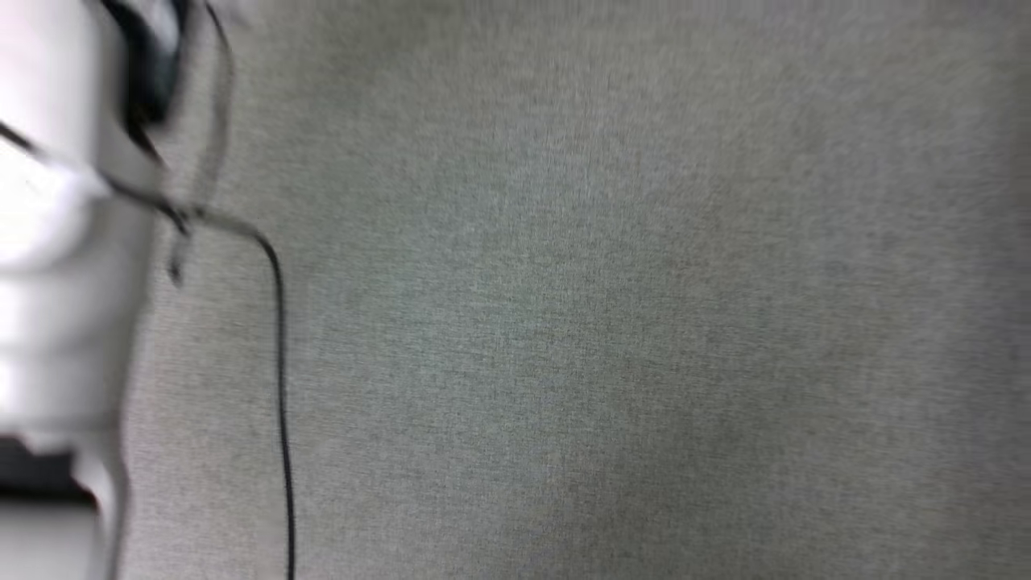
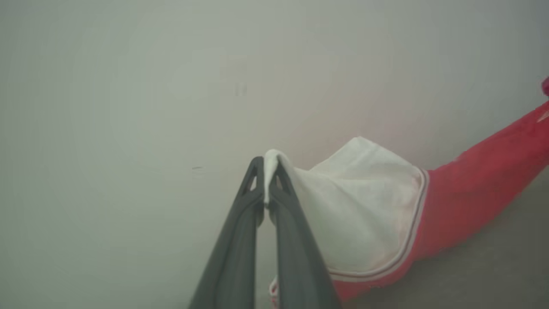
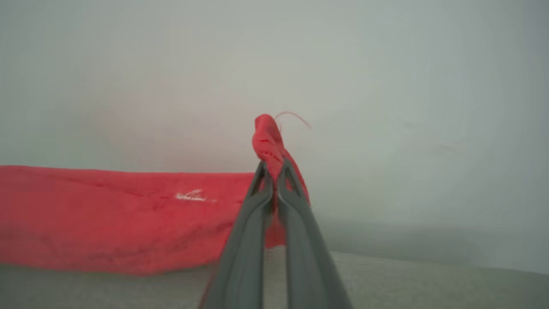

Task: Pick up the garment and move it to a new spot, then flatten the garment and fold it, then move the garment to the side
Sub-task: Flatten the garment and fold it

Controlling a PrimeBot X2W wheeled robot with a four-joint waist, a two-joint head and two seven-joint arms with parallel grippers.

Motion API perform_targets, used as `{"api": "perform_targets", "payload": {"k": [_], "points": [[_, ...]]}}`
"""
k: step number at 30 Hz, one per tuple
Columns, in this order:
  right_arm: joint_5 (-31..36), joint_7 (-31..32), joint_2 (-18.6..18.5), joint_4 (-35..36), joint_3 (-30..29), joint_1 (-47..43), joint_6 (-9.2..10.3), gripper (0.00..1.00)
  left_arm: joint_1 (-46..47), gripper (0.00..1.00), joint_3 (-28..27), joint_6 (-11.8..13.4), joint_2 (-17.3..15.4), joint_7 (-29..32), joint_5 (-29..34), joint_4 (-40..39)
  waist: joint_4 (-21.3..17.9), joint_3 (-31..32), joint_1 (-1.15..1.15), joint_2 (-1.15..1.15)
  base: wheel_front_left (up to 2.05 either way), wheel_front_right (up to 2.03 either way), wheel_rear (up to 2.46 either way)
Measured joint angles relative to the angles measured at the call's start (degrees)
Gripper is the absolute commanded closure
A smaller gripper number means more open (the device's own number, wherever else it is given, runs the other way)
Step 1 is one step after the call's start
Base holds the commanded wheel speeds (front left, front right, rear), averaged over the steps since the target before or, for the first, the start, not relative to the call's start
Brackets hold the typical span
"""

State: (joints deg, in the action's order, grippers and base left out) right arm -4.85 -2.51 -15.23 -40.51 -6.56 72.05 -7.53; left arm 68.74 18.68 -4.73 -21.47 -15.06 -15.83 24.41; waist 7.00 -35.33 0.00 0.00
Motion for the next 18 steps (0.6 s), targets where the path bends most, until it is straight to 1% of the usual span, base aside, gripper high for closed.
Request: {"api": "perform_targets", "payload": {"k": [3, 4, 5, 11, 13, 18], "points": [[-2.5, -0.8, 0.1, -0.8, 1.8, -6.0, -0.01, 1.00, -8.1, 1.00, 0.5, -0.7, 1.0, 0.0, -0.6, -1.2, -0.1, 3.1, 0.00, 0.00, 0.00, 0.00, 0.00], [-4.4, -1.1, 0.1, -1.5, 2.1, -9.9, 0.00, 1.00, -13.3, 1.00, 1.1, -0.9, 1.2, 0.0, -1.2, -1.0, -0.3, 5.3, -0.01, 0.00, 0.00, 0.00, 0.00], [-4.4, -1.1, 0.1, -1.5, 2.1, -9.9, 0.00, 1.00, -13.3, 1.00, 1.1, -0.9, 1.2, 0.0, -1.2, -1.0, -0.3, 5.3, -0.01, 0.00, 0.00, 0.00, 0.00], [-11.0, -0.5, 0.0, -5.0, 2.8, -21.4, -0.01, 1.00, -25.4, 1.00, 1.5, -1.3, 1.7, 0.0, -3.4, -0.6, -0.7, 11.7, -0.01, 0.00, 0.00, 0.00, 0.00], [-13.2, 0.1, 0.1, -6.0, 3.4, -24.4, 0.00, 1.00, -29.3, 1.00, 2.8, -1.8, 1.5, 0.0, -4.5, -0.1, -0.9, 13.6, -0.01, 0.00, 0.00, 0.00, 0.00], [-17.9, 0.8, 0.4, -7.9, 4.0, -30.7, -0.01, 1.00, -37.3, 1.00, 4.8, -2.1, 0.2, 0.7, -5.6, 0.8, -1.2, 18.0, -0.02, 0.00, 0.00, 0.00, 0.00]]}}
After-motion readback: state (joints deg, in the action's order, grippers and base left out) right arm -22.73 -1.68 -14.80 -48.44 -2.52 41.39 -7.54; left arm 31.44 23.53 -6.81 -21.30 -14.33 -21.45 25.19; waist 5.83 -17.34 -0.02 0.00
